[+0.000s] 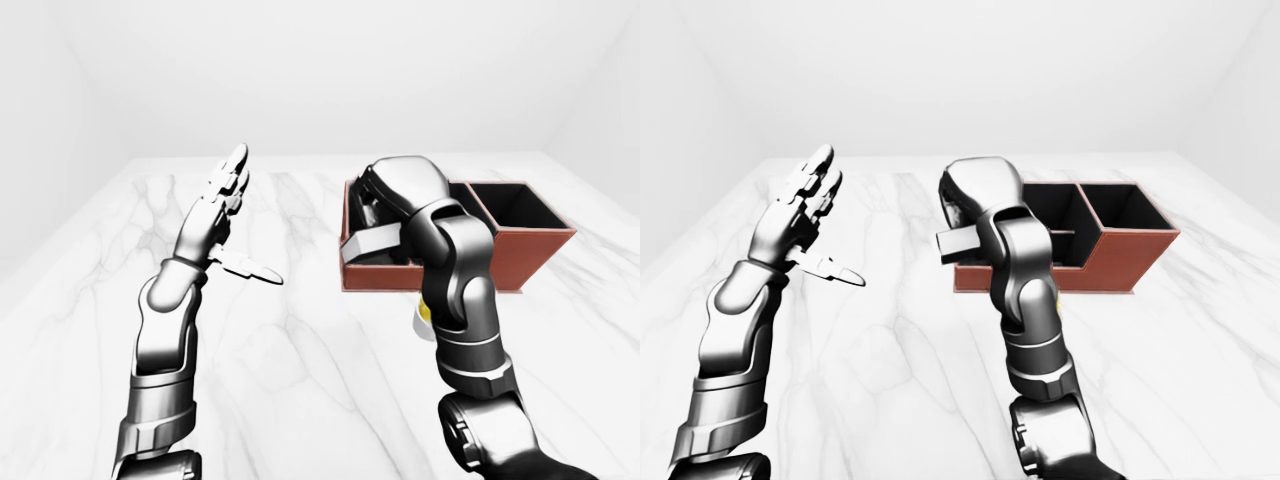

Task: Pick up the book and place it in the caddy.

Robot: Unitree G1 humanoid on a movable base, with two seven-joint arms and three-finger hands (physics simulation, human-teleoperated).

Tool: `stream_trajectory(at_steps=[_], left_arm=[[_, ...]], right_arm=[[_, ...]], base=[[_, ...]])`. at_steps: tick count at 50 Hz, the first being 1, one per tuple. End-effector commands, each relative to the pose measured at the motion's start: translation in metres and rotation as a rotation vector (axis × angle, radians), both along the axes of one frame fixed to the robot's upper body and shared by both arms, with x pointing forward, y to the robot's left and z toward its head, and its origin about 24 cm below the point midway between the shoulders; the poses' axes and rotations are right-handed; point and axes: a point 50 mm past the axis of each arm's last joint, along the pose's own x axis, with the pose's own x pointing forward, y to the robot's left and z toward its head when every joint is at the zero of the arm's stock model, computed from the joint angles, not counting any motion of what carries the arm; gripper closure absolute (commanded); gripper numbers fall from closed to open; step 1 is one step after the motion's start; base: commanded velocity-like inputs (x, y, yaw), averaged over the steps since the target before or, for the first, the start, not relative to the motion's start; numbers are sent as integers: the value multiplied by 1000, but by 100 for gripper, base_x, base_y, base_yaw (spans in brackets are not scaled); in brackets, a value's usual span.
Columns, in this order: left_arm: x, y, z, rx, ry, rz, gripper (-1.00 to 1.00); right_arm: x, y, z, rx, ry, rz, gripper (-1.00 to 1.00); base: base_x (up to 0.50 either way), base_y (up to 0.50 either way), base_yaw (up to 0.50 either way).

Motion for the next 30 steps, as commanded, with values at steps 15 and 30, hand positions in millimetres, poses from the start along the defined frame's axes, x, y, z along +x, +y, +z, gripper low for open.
stream_trajectory(at_steps=[15, 30], left_arm=[[-1, -6, 0, 11, -8, -7, -100], [-3, -11, 0, 18, -13, -18, -100]], right_arm=[[22, -68, 64, -22, -200, -191, 100], [40, -91, 60, -4, -271, -264, 100]], base=[[0, 0, 0], [0, 0, 0]])
